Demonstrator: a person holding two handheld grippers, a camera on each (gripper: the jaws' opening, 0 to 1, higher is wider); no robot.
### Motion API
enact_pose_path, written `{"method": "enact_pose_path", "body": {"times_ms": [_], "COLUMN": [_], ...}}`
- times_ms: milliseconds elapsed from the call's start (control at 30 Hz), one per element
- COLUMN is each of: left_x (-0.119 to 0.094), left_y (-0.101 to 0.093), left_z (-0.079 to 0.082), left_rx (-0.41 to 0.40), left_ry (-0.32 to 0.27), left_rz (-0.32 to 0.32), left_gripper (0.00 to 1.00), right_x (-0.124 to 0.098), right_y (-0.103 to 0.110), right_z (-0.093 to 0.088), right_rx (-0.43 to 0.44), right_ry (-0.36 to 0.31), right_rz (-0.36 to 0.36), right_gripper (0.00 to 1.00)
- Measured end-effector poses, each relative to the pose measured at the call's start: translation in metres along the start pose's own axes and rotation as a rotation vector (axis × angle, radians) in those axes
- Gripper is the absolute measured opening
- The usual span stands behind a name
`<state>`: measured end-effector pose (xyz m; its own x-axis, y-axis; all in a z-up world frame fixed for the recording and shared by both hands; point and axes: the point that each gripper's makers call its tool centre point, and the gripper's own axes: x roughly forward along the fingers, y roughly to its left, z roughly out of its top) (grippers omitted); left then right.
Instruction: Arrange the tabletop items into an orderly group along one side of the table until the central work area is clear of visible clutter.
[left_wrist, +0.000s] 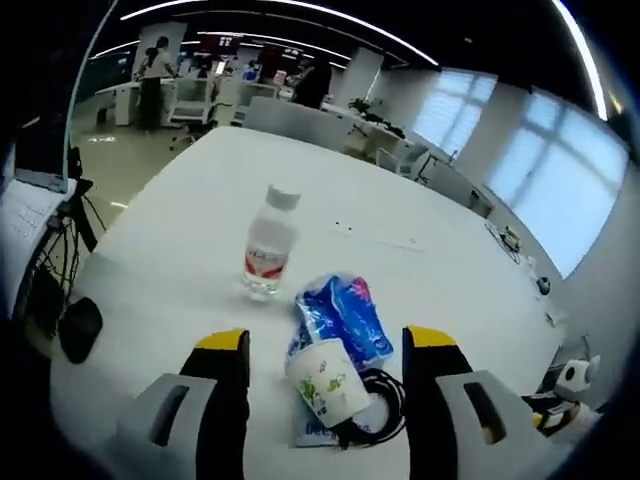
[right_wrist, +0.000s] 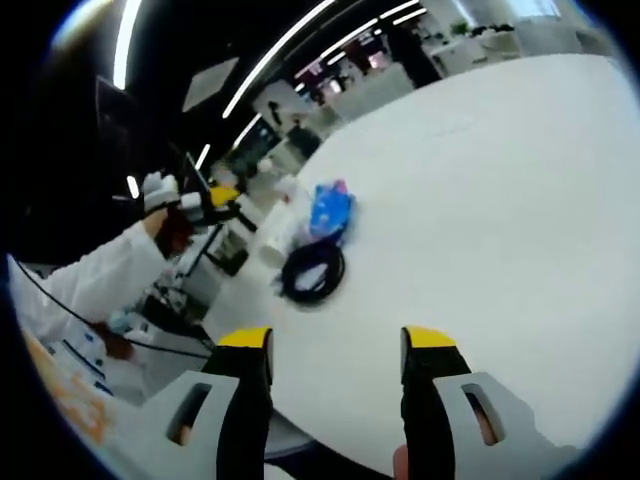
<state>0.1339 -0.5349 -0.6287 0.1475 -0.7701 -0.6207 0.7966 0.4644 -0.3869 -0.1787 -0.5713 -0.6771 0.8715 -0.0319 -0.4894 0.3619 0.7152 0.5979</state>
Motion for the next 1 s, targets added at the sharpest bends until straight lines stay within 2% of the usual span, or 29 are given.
{"method": "enact_pose_path", "body": {"times_ms": [200, 300, 500, 600, 733, 867, 967, 1000], "left_x": [0.016, 0.02, 0.029, 0.032, 0.035, 0.04, 0.045, 0.046], "left_y": [-0.007, -0.015, -0.015, -0.013, -0.008, -0.009, -0.008, -0.005], "left_z": [-0.023, -0.039, -0.058, -0.064, -0.073, -0.077, -0.08, -0.082], "left_rx": [-0.05, -0.029, -0.001, -0.025, -0.016, -0.046, -0.05, -0.033], "left_ry": [0.077, 0.154, 0.21, 0.207, 0.229, 0.24, 0.249, 0.25], "left_rz": [-0.002, -0.005, 0.028, 0.046, 0.077, 0.078, 0.087, 0.106], "left_gripper": [0.58, 0.56, 0.55, 0.56, 0.54, 0.51, 0.44, 0.39], "right_x": [0.001, 0.003, 0.005, 0.002, -0.006, -0.012, -0.016, -0.017], "right_y": [0.0, 0.0, 0.003, 0.0, -0.011, -0.023, -0.027, -0.027], "right_z": [0.001, 0.0, -0.003, -0.006, -0.01, -0.013, -0.013, -0.012], "right_rx": [0.009, 0.014, 0.022, 0.028, 0.055, 0.07, 0.08, 0.081], "right_ry": [-0.008, -0.005, -0.01, -0.017, -0.032, -0.037, -0.044, -0.047], "right_rz": [-0.001, -0.001, 0.014, 0.011, -0.01, -0.037, -0.049, -0.051], "right_gripper": [0.49, 0.49, 0.49, 0.49, 0.49, 0.49, 0.49, 0.49]}}
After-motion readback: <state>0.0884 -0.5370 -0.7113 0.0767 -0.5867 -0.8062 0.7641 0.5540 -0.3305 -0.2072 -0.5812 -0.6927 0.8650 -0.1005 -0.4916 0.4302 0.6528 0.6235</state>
